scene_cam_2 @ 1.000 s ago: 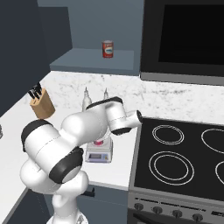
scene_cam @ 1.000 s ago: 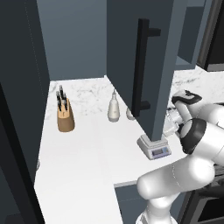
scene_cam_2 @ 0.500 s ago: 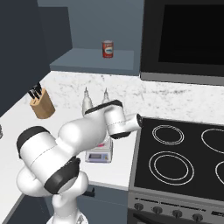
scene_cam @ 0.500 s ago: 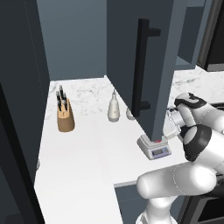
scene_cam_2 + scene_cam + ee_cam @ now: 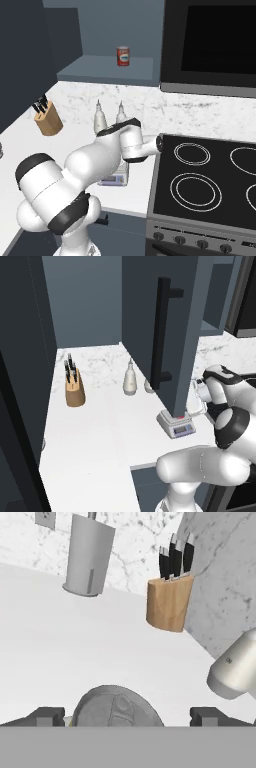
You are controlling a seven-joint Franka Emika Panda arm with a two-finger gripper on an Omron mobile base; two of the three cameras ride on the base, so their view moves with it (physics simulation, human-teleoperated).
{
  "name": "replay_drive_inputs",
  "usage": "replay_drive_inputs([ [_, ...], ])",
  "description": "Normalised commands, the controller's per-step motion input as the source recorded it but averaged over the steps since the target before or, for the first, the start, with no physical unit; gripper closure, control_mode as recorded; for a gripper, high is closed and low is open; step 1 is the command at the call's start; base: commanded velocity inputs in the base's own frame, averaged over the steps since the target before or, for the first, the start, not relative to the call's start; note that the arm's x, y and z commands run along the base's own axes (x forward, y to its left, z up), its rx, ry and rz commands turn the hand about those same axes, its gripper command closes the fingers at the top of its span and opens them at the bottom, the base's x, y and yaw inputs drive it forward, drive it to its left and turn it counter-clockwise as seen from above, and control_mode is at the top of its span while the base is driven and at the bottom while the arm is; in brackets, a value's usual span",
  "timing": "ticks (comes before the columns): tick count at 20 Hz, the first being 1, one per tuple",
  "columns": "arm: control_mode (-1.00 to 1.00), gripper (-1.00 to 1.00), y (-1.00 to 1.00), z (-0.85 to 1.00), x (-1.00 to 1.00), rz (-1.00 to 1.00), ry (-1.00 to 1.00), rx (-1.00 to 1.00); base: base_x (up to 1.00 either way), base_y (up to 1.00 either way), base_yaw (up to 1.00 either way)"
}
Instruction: Pick the canned food and place it on the digital scale for weighing, and close the cabinet.
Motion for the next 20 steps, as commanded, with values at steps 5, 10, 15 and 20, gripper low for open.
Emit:
replay_drive_inputs([
  [5,-1.00,-1.00,0.06,0.02,-0.02,0.00,-0.21,0.00,0.00,0.00,0.00],
  [10,-1.00,-1.00,0.04,0.01,0.00,0.00,-0.13,0.00,0.00,0.00,0.00],
  [15,-1.00,-1.00,0.01,0.02,0.00,0.00,-0.09,0.00,0.00,0.00,0.00],
  [20,-1.00,-1.00,0.05,-0.10,0.02,0.00,-0.11,0.00,0.00,0.00,0.00],
])
